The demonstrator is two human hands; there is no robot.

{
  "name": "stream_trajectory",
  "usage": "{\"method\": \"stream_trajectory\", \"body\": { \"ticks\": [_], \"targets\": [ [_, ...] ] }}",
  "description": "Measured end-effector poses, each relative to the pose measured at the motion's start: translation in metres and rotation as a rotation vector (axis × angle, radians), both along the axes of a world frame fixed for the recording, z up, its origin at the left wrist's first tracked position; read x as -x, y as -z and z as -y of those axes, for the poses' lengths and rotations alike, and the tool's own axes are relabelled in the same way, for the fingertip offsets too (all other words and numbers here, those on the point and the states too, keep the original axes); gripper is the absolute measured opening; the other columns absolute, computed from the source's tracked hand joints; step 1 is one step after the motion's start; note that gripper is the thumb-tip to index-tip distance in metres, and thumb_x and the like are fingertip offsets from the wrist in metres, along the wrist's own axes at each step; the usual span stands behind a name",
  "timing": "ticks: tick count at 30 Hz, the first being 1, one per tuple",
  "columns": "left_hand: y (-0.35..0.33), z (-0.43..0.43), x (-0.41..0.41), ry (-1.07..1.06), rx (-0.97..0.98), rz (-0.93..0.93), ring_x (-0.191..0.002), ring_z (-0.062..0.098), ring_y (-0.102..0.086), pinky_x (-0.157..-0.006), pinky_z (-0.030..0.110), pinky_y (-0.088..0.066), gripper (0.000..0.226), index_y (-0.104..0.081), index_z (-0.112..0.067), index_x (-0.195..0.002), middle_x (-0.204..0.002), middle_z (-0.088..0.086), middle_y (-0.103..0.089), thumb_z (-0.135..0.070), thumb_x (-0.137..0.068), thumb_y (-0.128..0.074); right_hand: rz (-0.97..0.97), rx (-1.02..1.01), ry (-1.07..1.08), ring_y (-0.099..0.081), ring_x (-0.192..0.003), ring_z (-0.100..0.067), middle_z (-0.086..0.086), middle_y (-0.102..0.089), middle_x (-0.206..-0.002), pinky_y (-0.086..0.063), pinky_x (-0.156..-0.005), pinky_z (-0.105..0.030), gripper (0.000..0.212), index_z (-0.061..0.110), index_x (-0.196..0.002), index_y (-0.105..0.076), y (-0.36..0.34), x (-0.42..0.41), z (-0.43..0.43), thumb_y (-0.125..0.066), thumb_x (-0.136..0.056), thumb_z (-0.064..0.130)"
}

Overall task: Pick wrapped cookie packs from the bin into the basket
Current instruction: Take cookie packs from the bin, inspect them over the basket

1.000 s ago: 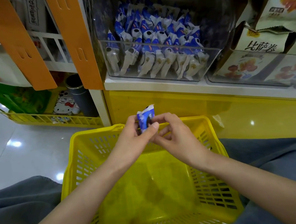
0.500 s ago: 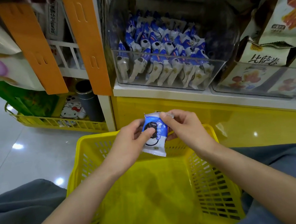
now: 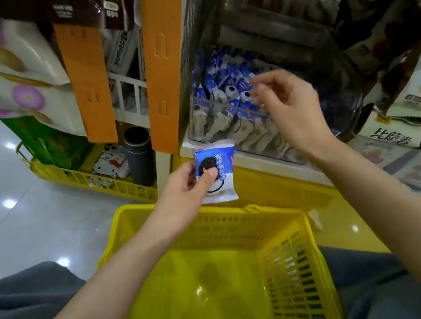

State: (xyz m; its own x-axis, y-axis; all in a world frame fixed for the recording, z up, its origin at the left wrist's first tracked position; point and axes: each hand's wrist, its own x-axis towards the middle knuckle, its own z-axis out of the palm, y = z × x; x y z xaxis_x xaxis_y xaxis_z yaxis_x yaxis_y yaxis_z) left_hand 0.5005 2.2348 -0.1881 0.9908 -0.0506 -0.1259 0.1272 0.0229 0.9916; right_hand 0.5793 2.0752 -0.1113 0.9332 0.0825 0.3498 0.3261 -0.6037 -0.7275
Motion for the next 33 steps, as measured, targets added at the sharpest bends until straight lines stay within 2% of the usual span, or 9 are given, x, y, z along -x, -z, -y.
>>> {"method": "stream_trajectory", "body": {
  "ticks": [4,7,11,14,16,18,22,28,33],
  "targets": [
    [-0.003,0.001,-0.007,-0.047,0.022,0.012,-0.085,0.003,-0.059,-0.066,0.004,-0.044,0.028,-0.055,-0.008,-0.118,-0.108,0.005,-0.065,-0.019,-0.093,-0.05,-0.214,0.321,0.058,-0.057,-0.095,-0.009,0.001,-0.064,-0.106,-0.043,-0.086,-0.02,0.022,0.017,-0.112,-0.064,-0.005,-0.063,-0.003,-0.056,-0.091,0.023],
    [-0.003,0.0,-0.008,-0.054,0.047,0.009,-0.088,0.005,-0.06,-0.07,0.006,-0.045,0.029,-0.055,-0.009,-0.119,-0.109,0.005,-0.065,-0.019,-0.092,-0.051,-0.416,0.377,-0.009,-0.06,-0.096,-0.016,-0.007,-0.065,-0.107,-0.048,-0.092,-0.029,0.023,0.011,-0.108,-0.065,0.0,-0.086,-0.003,-0.062,-0.088,0.023],
    [-0.003,-0.002,-0.009,-0.08,0.057,0.001,-0.087,0.001,-0.061,-0.071,0.005,-0.045,0.025,-0.055,-0.012,-0.116,-0.107,0.001,-0.065,-0.02,-0.092,-0.052,-0.483,0.306,-0.016,-0.061,-0.07,-0.008,-0.011,-0.066,-0.095,-0.054,-0.063,-0.013,0.02,0.006,-0.102,-0.064,0.001,-0.094,-0.01,-0.067,-0.084,0.014],
    [-0.003,-0.003,-0.01,-0.099,0.046,-0.004,-0.078,-0.008,-0.06,-0.067,0.003,-0.045,0.02,-0.056,-0.018,-0.111,-0.102,-0.005,-0.065,-0.023,-0.091,-0.053,-0.491,0.327,0.058,-0.059,-0.06,-0.01,-0.009,-0.064,-0.075,-0.056,-0.065,-0.019,0.022,0.0,-0.097,-0.066,0.002,-0.093,-0.014,-0.068,-0.083,0.016],
    [-0.003,-0.003,-0.01,-0.106,0.04,-0.007,-0.074,-0.01,-0.06,-0.065,0.002,-0.045,0.019,-0.056,-0.02,-0.109,-0.101,-0.008,-0.064,-0.022,-0.09,-0.055,-0.473,0.419,0.103,-0.056,-0.056,-0.011,-0.007,-0.063,-0.066,-0.055,-0.076,-0.027,0.024,-0.002,-0.091,-0.07,0.004,-0.092,-0.015,-0.065,-0.085,0.021],
    [-0.003,-0.004,-0.01,-0.118,0.042,-0.007,-0.072,-0.014,-0.06,-0.063,0.002,-0.045,0.02,-0.055,-0.02,-0.108,-0.097,-0.011,-0.063,-0.019,-0.088,-0.059,-0.446,0.457,0.112,-0.055,-0.055,-0.01,-0.004,-0.061,-0.063,-0.051,-0.076,-0.027,0.026,-0.001,-0.087,-0.071,0.004,-0.089,-0.015,-0.063,-0.086,0.024],
    [-0.004,-0.006,-0.01,-0.148,0.054,-0.016,-0.079,-0.008,-0.061,-0.063,0.003,-0.046,0.027,-0.055,-0.017,-0.112,-0.099,-0.011,-0.064,-0.018,-0.086,-0.062,-0.436,0.203,0.113,-0.062,-0.062,-0.01,-0.007,-0.067,-0.077,-0.056,-0.068,-0.024,0.012,0.011,-0.084,-0.065,-0.001,-0.08,-0.017,-0.065,-0.086,0.023],
    [-0.011,-0.006,-0.005,-0.141,0.115,0.007,-0.091,-0.002,-0.061,-0.068,0.004,-0.047,0.029,-0.055,-0.016,-0.116,-0.103,-0.006,-0.066,-0.025,-0.088,-0.057,0.147,0.044,0.083,-0.066,-0.076,-0.009,0.003,-0.065,-0.083,-0.058,-0.069,-0.026,0.007,0.018,-0.092,-0.06,-0.041,-0.033,-0.003,-0.057,-0.091,0.024],
    [-0.017,-0.002,-0.001,-0.123,0.261,0.021,-0.09,-0.001,-0.064,-0.071,0.009,-0.048,0.039,-0.052,-0.011,-0.118,-0.106,-0.002,-0.067,-0.031,-0.085,-0.056,0.122,0.047,-0.064,-0.065,-0.074,-0.003,0.006,-0.064,-0.087,-0.054,-0.065,-0.015,0.003,0.017,-0.09,-0.058,-0.042,0.023,0.012,-0.056,-0.091,0.017]
  ]
}}
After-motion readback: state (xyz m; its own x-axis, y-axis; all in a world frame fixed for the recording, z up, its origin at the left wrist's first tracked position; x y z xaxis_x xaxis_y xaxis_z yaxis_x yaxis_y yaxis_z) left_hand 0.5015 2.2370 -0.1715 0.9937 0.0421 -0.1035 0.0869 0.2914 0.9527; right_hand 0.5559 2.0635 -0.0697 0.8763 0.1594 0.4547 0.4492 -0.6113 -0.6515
